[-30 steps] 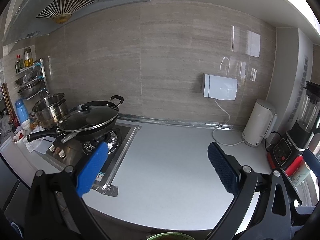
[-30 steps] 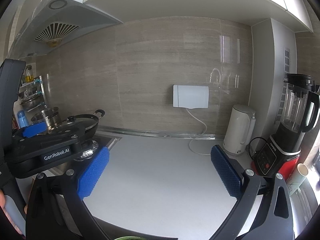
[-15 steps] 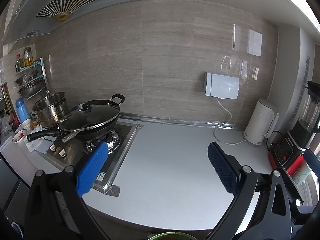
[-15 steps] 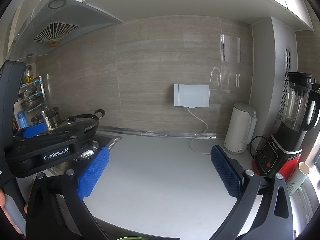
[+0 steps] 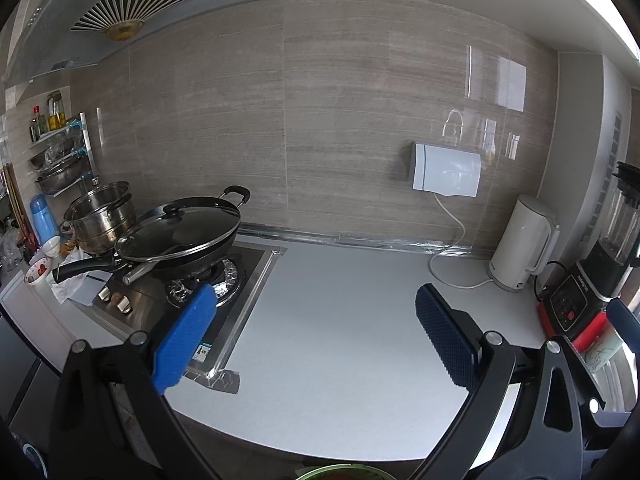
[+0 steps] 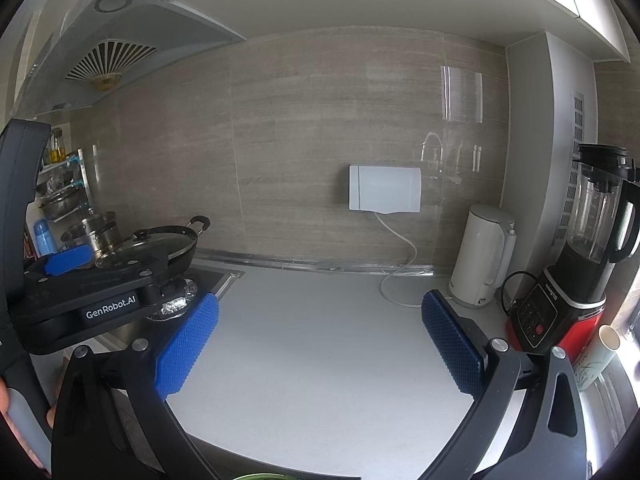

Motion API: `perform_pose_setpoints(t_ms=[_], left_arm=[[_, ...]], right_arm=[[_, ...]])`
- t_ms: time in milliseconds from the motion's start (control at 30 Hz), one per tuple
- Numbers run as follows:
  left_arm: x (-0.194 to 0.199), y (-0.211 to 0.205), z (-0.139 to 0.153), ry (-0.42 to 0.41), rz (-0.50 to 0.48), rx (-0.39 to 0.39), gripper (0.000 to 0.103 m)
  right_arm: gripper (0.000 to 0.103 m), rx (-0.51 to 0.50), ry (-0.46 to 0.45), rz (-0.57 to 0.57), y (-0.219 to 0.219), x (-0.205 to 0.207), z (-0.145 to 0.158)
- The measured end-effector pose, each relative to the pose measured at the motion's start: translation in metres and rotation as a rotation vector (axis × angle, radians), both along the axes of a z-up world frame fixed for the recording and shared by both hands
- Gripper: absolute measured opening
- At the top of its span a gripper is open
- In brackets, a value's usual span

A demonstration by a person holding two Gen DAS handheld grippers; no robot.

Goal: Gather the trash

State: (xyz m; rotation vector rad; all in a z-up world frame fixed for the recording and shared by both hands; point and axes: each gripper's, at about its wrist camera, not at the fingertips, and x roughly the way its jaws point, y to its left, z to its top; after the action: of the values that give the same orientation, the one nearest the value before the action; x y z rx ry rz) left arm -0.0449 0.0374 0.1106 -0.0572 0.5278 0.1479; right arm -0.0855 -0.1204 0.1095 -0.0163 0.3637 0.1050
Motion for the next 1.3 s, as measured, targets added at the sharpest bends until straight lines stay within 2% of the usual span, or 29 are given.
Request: perform_pose_setpoints(t_ms=[1300], left_arm=[[0.0042,0.0038,-0.0019,0.005,0.002,-0.004,0.095]], right_arm=[[0.101,0.004,0.007,0.002,0.0043,0.0034,-0.0023]])
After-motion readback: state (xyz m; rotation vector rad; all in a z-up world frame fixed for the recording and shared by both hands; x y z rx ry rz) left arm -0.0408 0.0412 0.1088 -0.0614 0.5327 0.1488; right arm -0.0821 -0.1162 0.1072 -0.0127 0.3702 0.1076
